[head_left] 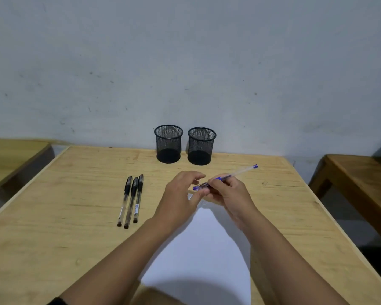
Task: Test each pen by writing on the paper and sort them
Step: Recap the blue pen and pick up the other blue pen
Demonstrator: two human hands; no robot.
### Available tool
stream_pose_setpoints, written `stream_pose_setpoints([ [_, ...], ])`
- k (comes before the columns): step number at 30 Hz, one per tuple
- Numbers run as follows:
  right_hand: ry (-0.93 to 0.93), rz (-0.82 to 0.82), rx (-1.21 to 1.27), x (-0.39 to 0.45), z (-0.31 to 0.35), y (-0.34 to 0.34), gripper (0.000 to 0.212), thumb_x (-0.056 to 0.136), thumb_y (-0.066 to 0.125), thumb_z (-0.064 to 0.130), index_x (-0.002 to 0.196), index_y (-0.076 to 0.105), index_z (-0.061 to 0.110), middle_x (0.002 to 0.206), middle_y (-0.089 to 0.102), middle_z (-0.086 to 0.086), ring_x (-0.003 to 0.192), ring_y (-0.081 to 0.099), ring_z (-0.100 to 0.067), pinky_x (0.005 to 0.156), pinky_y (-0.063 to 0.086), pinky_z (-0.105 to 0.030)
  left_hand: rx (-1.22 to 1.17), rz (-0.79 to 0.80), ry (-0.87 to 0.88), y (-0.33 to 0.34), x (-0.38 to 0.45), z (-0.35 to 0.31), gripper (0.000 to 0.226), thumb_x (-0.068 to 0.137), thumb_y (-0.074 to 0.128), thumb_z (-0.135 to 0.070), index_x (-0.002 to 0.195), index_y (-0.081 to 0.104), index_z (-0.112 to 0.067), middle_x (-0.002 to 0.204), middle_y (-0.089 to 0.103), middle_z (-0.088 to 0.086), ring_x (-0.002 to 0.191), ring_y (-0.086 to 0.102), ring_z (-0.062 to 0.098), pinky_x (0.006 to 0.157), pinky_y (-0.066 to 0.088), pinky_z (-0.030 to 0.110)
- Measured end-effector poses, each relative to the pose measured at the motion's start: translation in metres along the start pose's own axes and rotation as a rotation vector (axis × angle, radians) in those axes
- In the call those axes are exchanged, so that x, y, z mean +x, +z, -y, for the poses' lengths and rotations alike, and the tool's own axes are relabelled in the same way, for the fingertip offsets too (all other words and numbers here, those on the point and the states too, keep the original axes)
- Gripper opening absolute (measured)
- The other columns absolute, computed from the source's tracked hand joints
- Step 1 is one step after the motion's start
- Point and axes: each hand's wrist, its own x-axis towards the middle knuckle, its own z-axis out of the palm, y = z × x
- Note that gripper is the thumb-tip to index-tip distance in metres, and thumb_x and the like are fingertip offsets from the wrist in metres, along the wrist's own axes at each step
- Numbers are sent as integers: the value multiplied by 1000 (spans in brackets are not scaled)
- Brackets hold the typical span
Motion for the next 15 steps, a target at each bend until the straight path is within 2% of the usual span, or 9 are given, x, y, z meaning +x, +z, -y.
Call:
stream_pose_setpoints([
  [1, 3, 14, 29, -6, -1, 3, 5, 87, 61, 8, 87, 61, 4, 88, 69, -20, 80, 66, -26, 81, 56, -34, -2, -2, -6, -3, -5, -2, 31, 81, 68, -26, 110, 61, -20, 100, 55, -13, 86, 54, -1, 80, 41, 5],
  [3, 1, 28, 25, -18, -3, 8, 5, 86, 62, 11, 87, 62, 7, 87, 68, -13, 76, 64, -19, 72, 54, -27, 0, -20, -5, -10, -14, -7, 24, 81, 68, -22, 105, 63, -20, 94, 59, -12, 82, 57, 3, 77, 46, 10],
  [6, -16, 24, 34, -34, -1, 14, 6, 86, 64, 13, 86, 63, 8, 72, 60, -3, 62, 54, -12, 58, 44, -22, -42, -50, -6, -24, -24, -14, 13, 82, 67, -15, 95, 67, -17, 87, 68, -6, 78, 59, 5, 74, 49, 14],
  [8, -41, 46, 88, -43, 1, 18, 5, 87, 61, 9, 83, 63, 6, 64, 55, -3, 55, 48, -12, 52, 41, -20, -47, -53, -15, -33, -30, -16, 11, 82, 67, -13, 92, 68, -16, 83, 70, -5, 78, 59, 4, 71, 48, 12],
  [12, -138, 65, 92, -61, 0, 28, 7, 86, 60, 2, 79, 61, 3, 59, 55, -5, 51, 48, -11, 48, 39, -19, -104, -29, -105, -54, -35, -20, 11, 80, 67, -8, 88, 71, -15, 77, 68, -9, 73, 58, -9, 66, 40, 2],
  [15, -202, 57, 87, -70, -2, 35, 9, 86, 59, 1, 78, 61, 3, 58, 56, -5, 50, 49, -10, 47, 39, -19, -104, -2, -116, -65, -36, -21, 12, 80, 66, -8, 86, 72, -17, 77, 69, -8, 70, 58, -9, 65, 39, 1],
])
